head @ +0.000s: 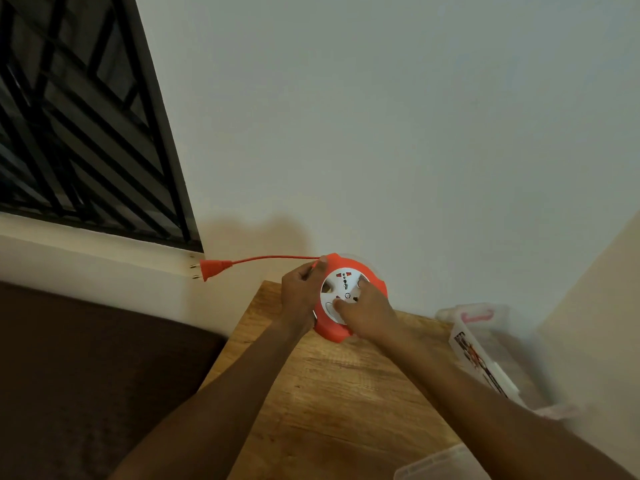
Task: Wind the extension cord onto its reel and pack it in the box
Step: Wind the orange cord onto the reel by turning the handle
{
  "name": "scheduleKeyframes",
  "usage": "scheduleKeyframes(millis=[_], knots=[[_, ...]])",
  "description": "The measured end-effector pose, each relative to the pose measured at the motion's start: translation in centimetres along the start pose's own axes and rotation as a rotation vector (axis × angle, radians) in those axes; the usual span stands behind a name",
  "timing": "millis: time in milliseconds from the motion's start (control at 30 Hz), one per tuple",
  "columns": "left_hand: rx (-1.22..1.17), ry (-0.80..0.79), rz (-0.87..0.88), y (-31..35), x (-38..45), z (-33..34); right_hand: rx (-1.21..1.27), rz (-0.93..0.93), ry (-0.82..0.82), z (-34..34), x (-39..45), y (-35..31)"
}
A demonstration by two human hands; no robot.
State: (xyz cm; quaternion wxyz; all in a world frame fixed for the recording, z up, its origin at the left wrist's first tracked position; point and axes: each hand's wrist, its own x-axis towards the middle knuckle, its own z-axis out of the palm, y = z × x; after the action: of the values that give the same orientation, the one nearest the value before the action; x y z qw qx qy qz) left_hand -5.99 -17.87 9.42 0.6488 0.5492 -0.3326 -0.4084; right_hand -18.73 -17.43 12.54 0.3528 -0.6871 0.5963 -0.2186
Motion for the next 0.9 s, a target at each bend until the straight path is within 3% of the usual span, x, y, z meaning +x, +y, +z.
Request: scheduleKeyframes(millis=[67,167,267,367,600,900], knots=[[-0.001,-0.020,-0.031,0.4,0.1,0.0,-0.297,-0.150,0.096,-0.6,-0.7,0.4],[-0.040,-0.063,-0.082,1.1,0.4,-0.3,-0.757,-0.528,0.190,-2.3,-1.0,0.8],[-0.030,-0.127,-0.091,1.4,0.3,-0.9,-1.006,-0.802,-0.033,-3.8,-0.3,0.5],[0.057,-0.175,-0.061,1.5,0.1,-1.2,-1.189,-0.958,-0.200,-5.2,0.5,0.1],[0.166,-0.305,-0.040,1.3,0.4,-1.0,-1.494,-1.077,-0.392,-7.2,0.5,-1.2],[0.252,-0.447,-0.062,1.2,0.6,-0.8,-1.693,-1.161,-0.480,-5.0,-0.9,-1.6]])
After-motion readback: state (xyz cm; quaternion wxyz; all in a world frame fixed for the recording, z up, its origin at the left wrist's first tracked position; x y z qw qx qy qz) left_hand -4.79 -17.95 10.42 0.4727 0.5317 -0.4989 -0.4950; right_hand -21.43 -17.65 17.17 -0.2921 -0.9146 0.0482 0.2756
